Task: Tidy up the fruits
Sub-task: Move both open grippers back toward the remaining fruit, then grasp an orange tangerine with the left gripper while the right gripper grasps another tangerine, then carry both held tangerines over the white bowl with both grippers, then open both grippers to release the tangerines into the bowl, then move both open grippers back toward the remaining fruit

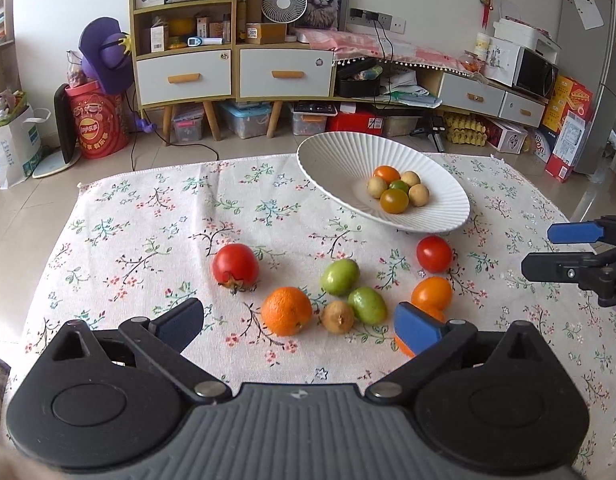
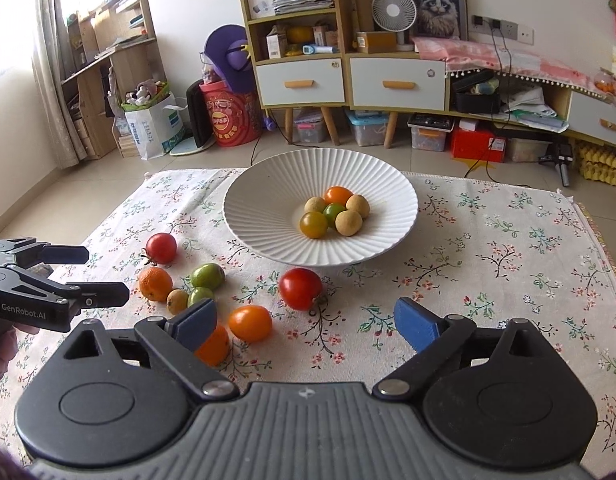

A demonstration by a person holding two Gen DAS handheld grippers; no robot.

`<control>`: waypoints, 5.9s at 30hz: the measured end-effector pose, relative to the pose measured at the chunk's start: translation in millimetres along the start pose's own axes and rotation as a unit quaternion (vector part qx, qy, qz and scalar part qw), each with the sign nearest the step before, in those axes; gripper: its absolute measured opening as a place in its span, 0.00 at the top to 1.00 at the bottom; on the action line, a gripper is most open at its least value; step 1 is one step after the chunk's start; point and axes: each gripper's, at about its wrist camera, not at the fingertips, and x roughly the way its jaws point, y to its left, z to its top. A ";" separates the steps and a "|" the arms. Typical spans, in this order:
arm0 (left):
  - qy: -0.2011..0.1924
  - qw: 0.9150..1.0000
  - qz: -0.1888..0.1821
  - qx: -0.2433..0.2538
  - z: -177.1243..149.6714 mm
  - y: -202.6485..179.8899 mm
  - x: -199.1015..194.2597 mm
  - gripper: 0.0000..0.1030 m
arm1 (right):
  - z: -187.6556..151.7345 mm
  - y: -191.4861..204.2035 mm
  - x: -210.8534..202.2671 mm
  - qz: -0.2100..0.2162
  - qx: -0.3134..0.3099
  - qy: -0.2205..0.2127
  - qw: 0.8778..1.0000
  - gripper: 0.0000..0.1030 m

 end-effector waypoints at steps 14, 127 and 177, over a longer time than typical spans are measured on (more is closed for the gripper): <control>-0.023 0.999 0.018 0.024 -32.7 16.9 7.1 0.05 | -17.6 13.6 5.4 0.024 -0.013 -0.005 1.000 0.05; -0.035 0.996 -0.072 0.028 59.3 -34.7 79.8 0.72 | 44.7 -31.8 65.9 -0.006 0.045 -0.009 0.999 0.67; -0.029 0.998 -0.031 0.045 51.3 -32.9 46.0 0.18 | 36.0 -30.2 30.7 0.010 0.008 -0.019 1.000 0.30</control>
